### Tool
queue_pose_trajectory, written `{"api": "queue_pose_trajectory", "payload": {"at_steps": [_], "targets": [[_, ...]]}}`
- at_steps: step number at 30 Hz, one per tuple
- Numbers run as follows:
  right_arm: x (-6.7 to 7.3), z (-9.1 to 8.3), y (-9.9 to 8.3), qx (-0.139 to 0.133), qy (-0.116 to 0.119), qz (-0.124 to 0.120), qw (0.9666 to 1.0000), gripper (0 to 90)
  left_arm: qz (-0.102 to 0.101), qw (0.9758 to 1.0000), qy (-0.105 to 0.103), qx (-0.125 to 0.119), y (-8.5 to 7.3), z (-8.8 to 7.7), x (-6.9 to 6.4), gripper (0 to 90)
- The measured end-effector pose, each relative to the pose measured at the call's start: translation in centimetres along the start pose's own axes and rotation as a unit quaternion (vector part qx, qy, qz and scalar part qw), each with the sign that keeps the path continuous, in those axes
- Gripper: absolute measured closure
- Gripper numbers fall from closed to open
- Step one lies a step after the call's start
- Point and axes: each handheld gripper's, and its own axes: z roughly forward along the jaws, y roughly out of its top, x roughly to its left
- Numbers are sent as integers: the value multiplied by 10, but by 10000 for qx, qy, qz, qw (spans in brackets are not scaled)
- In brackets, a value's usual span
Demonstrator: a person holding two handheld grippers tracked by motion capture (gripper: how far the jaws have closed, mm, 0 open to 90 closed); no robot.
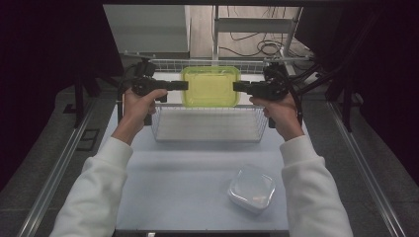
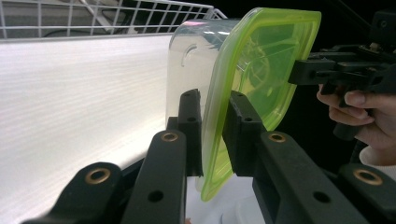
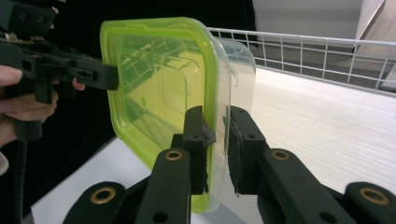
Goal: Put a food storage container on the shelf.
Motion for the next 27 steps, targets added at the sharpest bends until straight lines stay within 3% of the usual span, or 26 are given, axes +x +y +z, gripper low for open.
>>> {"api": "queue_pose_trajectory", "payload": {"at_steps": [11,18,20,24,27], "targets": [[-22,21,-3,99,2,401,9991,786,-196,9995,119,238,7,14,16,778],[-34,35,-4,222,12,648,9976,786,-514,9979,122,384,9,24,31,778],[-38,39,-4,260,19,735,9970,786,-599,9975,37,373,9,26,34,775],[-44,42,-4,205,97,926,9954,782,-700,9968,75,375,12,28,37,778],[-48,46,-3,196,87,1067,9941,768,-908,9952,27,369,15,31,44,778]]}}
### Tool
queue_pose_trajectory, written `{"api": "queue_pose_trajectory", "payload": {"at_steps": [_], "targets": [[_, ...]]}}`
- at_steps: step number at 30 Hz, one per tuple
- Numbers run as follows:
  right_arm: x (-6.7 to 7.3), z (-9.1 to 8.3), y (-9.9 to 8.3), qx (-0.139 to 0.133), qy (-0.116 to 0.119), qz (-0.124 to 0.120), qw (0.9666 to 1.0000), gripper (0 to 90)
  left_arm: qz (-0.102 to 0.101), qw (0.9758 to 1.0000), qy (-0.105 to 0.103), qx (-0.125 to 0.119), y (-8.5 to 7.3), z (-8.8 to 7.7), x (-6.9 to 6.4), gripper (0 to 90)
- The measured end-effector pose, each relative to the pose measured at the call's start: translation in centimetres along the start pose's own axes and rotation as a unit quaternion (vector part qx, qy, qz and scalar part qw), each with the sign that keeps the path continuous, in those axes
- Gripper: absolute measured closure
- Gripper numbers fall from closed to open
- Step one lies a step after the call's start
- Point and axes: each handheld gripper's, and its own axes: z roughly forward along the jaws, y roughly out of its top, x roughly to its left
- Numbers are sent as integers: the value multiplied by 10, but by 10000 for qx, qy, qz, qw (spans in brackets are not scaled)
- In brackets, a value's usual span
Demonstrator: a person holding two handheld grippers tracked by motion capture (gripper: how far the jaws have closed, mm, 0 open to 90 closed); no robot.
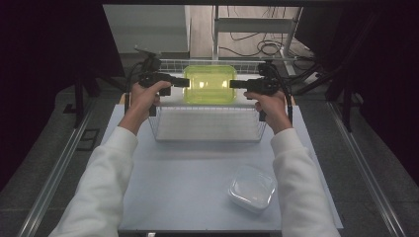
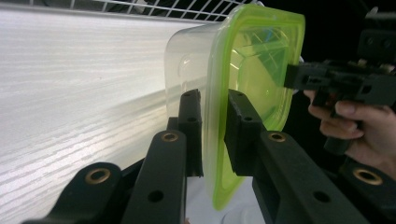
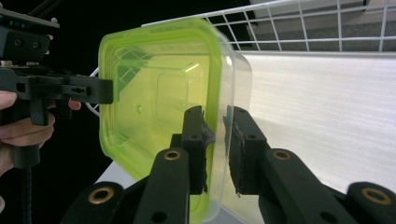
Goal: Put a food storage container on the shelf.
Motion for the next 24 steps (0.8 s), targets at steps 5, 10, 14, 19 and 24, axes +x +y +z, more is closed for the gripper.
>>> {"api": "queue_pose_trajectory", "payload": {"at_steps": [5,10,14,19,24], "targets": [[-8,7,2,-126,56,324,9994,761,-205,9997,69,-77,5,5,6,778],[-16,15,1,-202,100,749,9969,735,-483,9987,132,-83,10,13,15,750],[-22,21,1,-230,127,985,9948,713,-611,9980,110,-105,12,18,22,728],[-26,24,1,-296,173,1171,9925,695,-608,9979,90,-217,12,22,25,710],[-24,23,0,-304,59,1137,9930,599,-302,9977,485,-367,11,23,21,605]]}}
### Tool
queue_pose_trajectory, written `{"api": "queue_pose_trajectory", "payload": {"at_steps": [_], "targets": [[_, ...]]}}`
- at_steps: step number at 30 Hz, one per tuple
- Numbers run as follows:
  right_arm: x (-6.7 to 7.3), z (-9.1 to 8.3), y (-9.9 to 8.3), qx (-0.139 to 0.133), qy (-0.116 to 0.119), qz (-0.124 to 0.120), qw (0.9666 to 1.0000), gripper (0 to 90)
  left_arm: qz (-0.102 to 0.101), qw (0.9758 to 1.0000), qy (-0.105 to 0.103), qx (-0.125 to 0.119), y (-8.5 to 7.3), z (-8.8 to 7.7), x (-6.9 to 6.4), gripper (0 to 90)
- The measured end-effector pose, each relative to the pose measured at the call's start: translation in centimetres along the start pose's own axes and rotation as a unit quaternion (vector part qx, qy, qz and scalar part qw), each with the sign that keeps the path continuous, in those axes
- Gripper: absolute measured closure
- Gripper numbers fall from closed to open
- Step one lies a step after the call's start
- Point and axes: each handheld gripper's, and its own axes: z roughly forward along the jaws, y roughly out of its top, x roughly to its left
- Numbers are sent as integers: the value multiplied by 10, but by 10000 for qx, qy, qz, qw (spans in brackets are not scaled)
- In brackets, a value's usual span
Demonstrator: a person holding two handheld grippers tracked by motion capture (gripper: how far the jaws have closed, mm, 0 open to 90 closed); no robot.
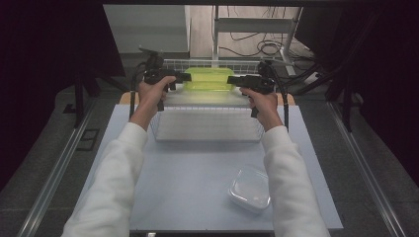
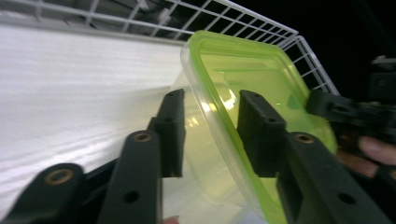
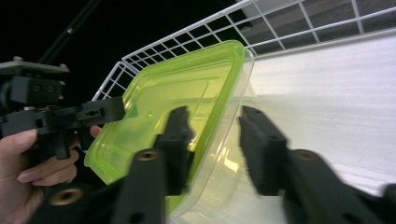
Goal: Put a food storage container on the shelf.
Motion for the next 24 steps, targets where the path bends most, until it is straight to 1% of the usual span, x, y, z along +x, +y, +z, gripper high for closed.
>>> {"api": "queue_pose_trajectory", "payload": {"at_steps": [1,2,3,5,7,8,10,11,12,13,15,16,17,18,19,20,21,22,23,24], "targets": [[0,-1,0,-5,-19,-16,10000,554,64,9999,73,-60,-1,-1,-1,564],[1,-2,0,-54,-15,11,10000,519,134,9998,133,-113,-1,-1,-3,505],[2,-4,0,-148,-13,7,9999,492,172,9996,149,-162,-1,-2,-5,441],[6,-10,0,-265,-69,-88,9996,449,326,9989,179,-280,-2,-7,-10,356],[12,-16,-1,-347,-159,-278,9989,429,477,9979,198,-401,-3,-14,-16,316],[15,-19,-2,-372,-219,-378,9984,415,589,9969,232,-457,-4,-19,-20,306],[23,-27,-4,-411,-334,-595,9968,392,782,9956,240,-465,-7,-26,-25,291],[26,-32,-5,-436,-356,-700,9960,383,838,9951,233,-476,-9,-30,-28,286],[28,-37,-7,-449,-365,-792,9952,375,950,9941,245,-453,-13,-36,-31,284],[31,-43,-8,-411,-380,-918,9942,367,979,9941,220,-423,-15,-40,-32,283],[34,-51,-11,-254,-458,-1106,9925,354,1106,9929,253,-363,-23,-49,-34,274],[37,-56,-13,-159,-503,-1225,9911,348,1187,9922,257,-266,-28,-54,-34,272],[39,-62,-15,-20,-562,-1382,9888,340,1223,9919,253,-228,-31,-58,-34,267],[41,-65,-17,60,-621,-1496,9868,336,1287,9910,299,-205,-37,-64,-34,265],[45,-71,-22,172,-671,-1689,9832,334,1311,9907,318,-198,-40,-67,-34,268],[47,-74,-25,235,-694,-1794,9810,334,1388,9897,323,-163,-47,-74,-34,268],[50,-80,-30,334,-709,-1941,9779,334,1448,9887,351,-153,-51,-77,-34,270],[52,-83,-33,402,-689,-2011,9763,336,1571,9866,428,-112,-59,-83,-36,271],[54,-89,-39,554,-648,-2099,9740,340,1637,9854,470,-72,-67,-87,-37,274],[55,-93,-44,649,-617,-2189,9716,341,1696,9844,477,-6,-74,-90,-37,278]]}}
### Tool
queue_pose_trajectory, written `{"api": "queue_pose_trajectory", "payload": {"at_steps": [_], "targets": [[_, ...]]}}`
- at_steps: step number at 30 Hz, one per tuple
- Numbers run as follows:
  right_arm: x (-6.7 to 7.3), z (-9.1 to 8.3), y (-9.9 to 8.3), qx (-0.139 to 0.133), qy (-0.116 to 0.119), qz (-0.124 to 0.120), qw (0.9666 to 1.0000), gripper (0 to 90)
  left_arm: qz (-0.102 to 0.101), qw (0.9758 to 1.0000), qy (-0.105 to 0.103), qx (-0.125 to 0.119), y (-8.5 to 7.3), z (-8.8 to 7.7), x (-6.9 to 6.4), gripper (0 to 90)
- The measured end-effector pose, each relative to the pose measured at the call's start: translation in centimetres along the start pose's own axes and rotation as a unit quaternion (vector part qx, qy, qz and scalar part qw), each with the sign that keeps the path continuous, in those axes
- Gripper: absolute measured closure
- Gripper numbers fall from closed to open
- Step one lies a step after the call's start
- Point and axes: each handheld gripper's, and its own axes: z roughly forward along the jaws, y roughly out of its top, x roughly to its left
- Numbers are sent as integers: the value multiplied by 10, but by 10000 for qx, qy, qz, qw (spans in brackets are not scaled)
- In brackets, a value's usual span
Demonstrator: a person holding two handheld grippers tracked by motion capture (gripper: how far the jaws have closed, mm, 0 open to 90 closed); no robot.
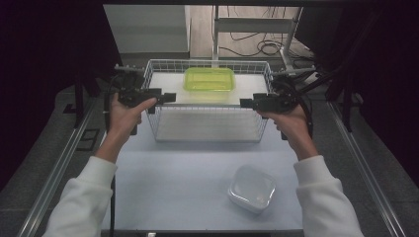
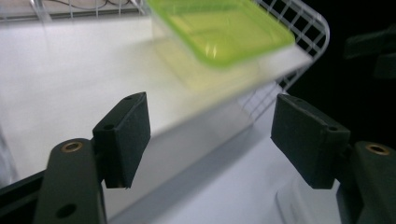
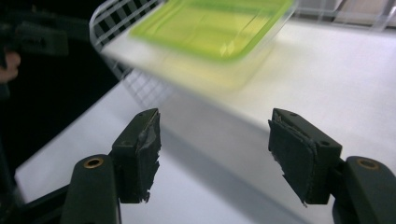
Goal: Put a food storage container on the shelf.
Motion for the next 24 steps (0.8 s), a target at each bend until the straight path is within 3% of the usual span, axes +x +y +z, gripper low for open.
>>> {"api": "queue_pose_trajectory", "payload": {"at_steps": [7,11,14,17,21,24], "targets": [[15,-21,-37,429,148,-437,9980,362,180,9992,-211,289,-49,-18,-15,292],[21,-27,-63,556,136,-567,9968,366,230,9989,-254,321,-72,-25,-22,297],[26,-29,-82,642,160,-607,9960,372,294,9979,-256,513,-89,-25,-28,298],[32,-32,-100,749,151,-665,9949,374,231,9971,-419,588,-106,-30,-35,296],[36,-37,-121,936,60,-674,9933,376,315,9966,-258,717,-126,-34,-39,297],[36,-38,-134,1032,42,-634,9926,377,343,9958,-177,835,-133,-30,-38,301]]}}
